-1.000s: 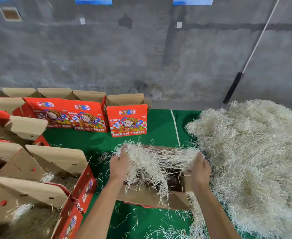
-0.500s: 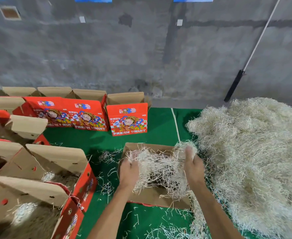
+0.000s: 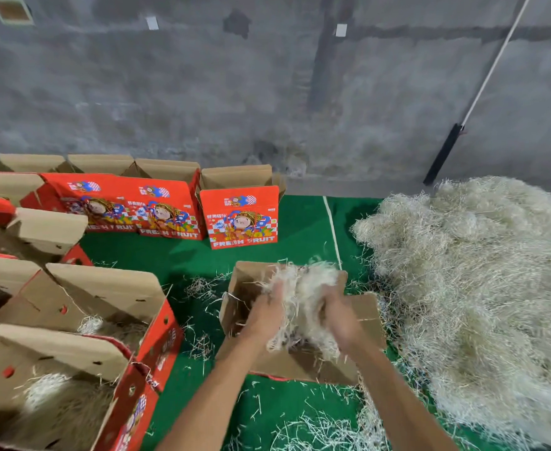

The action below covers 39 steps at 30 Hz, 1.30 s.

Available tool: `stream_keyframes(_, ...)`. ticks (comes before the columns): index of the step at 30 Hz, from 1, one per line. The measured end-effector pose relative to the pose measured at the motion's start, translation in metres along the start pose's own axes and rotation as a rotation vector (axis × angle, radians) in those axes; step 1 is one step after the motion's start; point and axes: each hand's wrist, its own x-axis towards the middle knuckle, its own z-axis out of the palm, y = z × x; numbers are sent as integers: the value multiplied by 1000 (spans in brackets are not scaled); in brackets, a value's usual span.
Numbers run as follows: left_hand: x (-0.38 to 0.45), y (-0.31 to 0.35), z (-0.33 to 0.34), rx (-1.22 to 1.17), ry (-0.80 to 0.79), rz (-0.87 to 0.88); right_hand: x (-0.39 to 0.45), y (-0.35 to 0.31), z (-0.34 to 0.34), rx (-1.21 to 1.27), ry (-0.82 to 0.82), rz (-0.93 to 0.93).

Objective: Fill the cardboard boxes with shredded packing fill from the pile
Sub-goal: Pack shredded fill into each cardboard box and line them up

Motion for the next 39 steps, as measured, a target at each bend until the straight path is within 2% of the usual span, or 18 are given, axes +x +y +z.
stream_keyframes(2, 2, 3, 6, 166, 32, 72, -2, 3, 10, -88, -74, -92)
stream_keyframes(4, 5, 1, -15, 294, 162, 160, 0, 10, -8, -105, 34, -192)
stream_keyframes(6, 4, -4, -34, 314, 363, 240, 2, 16, -25, -19, 182, -159)
stream_keyframes(7, 0, -4, -36, 282, 405, 274, 1, 14, -25, 28, 197, -137)
stream_keyframes(8, -3, 1, -31, 237, 371, 305, 0, 10, -17, 70, 156, -140)
stream_keyframes(10, -12, 15, -7, 129, 190, 304, -4, 3, 9, 130, 41, -204)
stream_keyframes(12, -14, 19, 9, -21, 124, 284, -6, -3, 23, 146, 30, -221)
stream_keyframes(15, -4, 8, -20, -242, 202, 302, -11, -5, 0, 115, 58, -150)
stream_keyframes(18, 8, -9, -53, -370, 384, 225, -12, 3, -35, 267, 227, -75)
stream_keyframes(19, 7, -8, -55, -384, 386, 203, -13, 2, -37, 288, 236, -84)
stream_keyframes(22, -6, 9, -25, -221, 115, 124, -16, -9, -8, 209, 16, -82)
stream_keyframes(24, -6, 10, -2, -185, 34, 102, -16, -14, 11, 169, -70, -89)
stream_keyframes(26, -4, 7, -8, -300, 115, 115, -14, -13, 4, 221, -13, -72)
stream_keyframes(28, 1, -5, -31, -357, 287, 133, -12, -5, -19, 292, 102, -14)
stream_keyframes(30, 6, -15, -47, -261, 320, 132, -10, 3, -35, 228, 178, 2)
stream_keyframes(34, 6, -16, -23, 171, -7, 197, -2, 12, -15, -224, 91, 47)
stream_keyframes(36, 10, -21, -12, 429, 30, 262, 2, 16, -1, -287, 104, 26)
stream_keyframes(39, 18, -30, -10, 602, 69, 265, 10, 16, 7, -286, 143, 38)
